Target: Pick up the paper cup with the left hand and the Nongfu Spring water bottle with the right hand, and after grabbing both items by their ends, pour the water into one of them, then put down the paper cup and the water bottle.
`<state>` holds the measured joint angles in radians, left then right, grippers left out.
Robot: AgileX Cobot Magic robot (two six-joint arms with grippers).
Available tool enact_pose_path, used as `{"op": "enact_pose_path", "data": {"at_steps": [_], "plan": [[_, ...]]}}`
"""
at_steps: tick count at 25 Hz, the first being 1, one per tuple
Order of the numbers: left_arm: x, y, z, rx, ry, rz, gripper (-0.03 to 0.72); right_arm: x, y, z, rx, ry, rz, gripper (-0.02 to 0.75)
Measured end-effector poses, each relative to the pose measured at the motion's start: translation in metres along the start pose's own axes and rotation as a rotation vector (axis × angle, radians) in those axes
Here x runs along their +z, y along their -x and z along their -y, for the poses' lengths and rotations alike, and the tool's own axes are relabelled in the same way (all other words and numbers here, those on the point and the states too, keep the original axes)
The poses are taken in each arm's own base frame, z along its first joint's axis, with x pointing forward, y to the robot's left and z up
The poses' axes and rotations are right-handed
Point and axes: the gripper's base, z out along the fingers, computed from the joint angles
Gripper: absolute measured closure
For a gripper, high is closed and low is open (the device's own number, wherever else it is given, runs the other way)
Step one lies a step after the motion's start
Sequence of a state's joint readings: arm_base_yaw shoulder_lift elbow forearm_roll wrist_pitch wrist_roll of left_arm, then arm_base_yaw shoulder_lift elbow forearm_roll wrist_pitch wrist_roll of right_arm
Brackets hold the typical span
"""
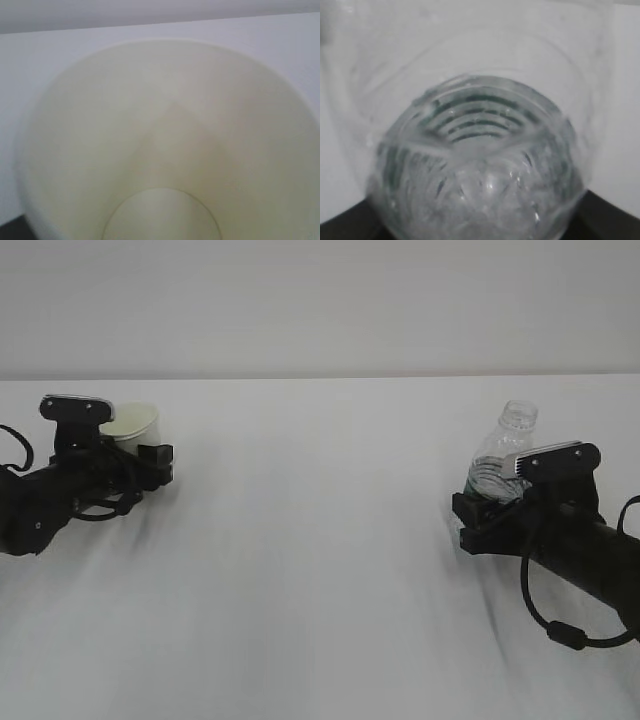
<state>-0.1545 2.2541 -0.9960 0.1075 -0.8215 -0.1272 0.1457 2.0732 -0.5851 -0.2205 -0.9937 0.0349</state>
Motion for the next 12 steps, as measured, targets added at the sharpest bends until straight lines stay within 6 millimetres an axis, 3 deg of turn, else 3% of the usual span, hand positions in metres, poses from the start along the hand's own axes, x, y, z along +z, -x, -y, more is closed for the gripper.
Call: {"op": "enact_pose_path", "data": {"at_steps": [6,12], "plan": [[-0.023,0.015,0.004,0.008,-0.04,0.031,0.203,0.0,0.0,0.0,0.0,0.0,0.0,0.27],[-0.041,0.015,0.007,-0.009,-0.049,0.013,0.203,0.0,0.0,-0.001,-0.005,0.006,-0.009,0.27]]}}
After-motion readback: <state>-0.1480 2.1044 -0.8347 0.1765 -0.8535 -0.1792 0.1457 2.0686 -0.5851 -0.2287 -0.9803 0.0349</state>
